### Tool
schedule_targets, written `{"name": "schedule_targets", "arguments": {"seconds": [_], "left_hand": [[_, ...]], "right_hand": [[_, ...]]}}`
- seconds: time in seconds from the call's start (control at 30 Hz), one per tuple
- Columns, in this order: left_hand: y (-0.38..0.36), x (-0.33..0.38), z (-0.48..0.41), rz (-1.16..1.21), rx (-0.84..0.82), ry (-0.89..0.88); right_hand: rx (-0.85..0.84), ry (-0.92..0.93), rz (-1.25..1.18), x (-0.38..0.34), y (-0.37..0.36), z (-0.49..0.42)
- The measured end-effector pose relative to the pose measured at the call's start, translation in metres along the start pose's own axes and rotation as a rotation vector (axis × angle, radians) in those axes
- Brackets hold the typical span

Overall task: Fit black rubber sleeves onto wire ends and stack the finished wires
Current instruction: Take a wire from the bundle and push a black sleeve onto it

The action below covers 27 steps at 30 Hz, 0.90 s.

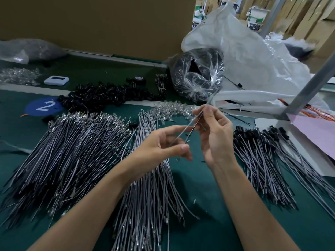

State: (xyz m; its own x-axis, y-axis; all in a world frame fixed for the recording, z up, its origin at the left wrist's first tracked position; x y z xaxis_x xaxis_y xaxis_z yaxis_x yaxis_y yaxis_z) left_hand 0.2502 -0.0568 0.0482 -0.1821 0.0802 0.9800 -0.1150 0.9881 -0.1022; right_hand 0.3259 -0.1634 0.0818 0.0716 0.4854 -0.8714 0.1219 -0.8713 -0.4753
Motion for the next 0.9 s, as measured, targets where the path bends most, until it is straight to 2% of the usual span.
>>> {"name": "schedule_targets", "arguments": {"seconds": [0.1, 0.17, 0.4, 0.47, 0.5, 0.53, 0.57, 0.67, 0.7, 0.77, 0.8, 0.83, 0.9], "left_hand": [[0.011, -0.001, 0.0, 0.185, -0.043, 0.069], [0.009, -0.003, 0.003, 0.235, -0.151, 0.125], [-0.017, 0.002, 0.035, 0.311, -0.865, 0.177], [-0.018, 0.003, 0.042, 0.29, -0.978, 0.181], [-0.014, 0.004, 0.042, 0.279, -0.965, 0.187], [-0.008, 0.005, 0.037, 0.254, -0.882, 0.197], [0.002, 0.007, 0.027, 0.207, -0.717, 0.202], [0.053, 0.015, -0.012, -0.113, -0.018, 0.153], [0.07, 0.022, -0.023, -0.288, 0.203, 0.121], [0.105, 0.039, -0.04, -0.893, 0.544, 0.061], [0.119, 0.047, -0.046, -1.195, 0.628, 0.076], [0.13, 0.049, -0.051, -1.354, 0.652, 0.126], [0.143, 0.042, -0.06, -1.342, 0.537, 0.257]], "right_hand": [[0.109, -0.08, -0.162, -0.004, 0.015, -0.009], [0.169, -0.125, -0.272, -0.007, 0.026, -0.014], [0.342, -0.162, -0.491, -0.019, 0.058, -0.03], [0.362, -0.18, -0.514, -0.019, 0.066, -0.032], [0.372, -0.185, -0.484, -0.019, 0.07, -0.033], [0.379, -0.183, -0.421, -0.019, 0.074, -0.034], [0.381, -0.17, -0.319, -0.018, 0.077, -0.036], [0.326, -0.106, 0.08, -0.013, 0.075, -0.039], [0.291, -0.089, 0.18, -0.008, 0.072, -0.039], [0.216, -0.03, 0.36, 0.003, 0.062, -0.035], [0.182, 0.023, 0.458, 0.008, 0.057, -0.032], [0.147, 0.093, 0.553, 0.014, 0.053, -0.03], [0.069, 0.244, 0.721, 0.022, 0.041, -0.024]]}}
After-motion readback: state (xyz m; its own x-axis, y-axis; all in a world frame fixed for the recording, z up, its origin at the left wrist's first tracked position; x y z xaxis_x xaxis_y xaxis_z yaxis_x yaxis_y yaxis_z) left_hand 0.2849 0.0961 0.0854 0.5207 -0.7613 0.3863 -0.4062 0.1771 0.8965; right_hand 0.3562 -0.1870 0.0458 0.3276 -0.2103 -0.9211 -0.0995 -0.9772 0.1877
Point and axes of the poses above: each hand's wrist, its own z-axis away from the middle knuckle, its own y-axis out of the back of the hand, x = y × z, the point moved 7 cm from there along -z, towards the middle knuckle, and after that the axes turned 13 degrees about x, right-handed, at the moved point
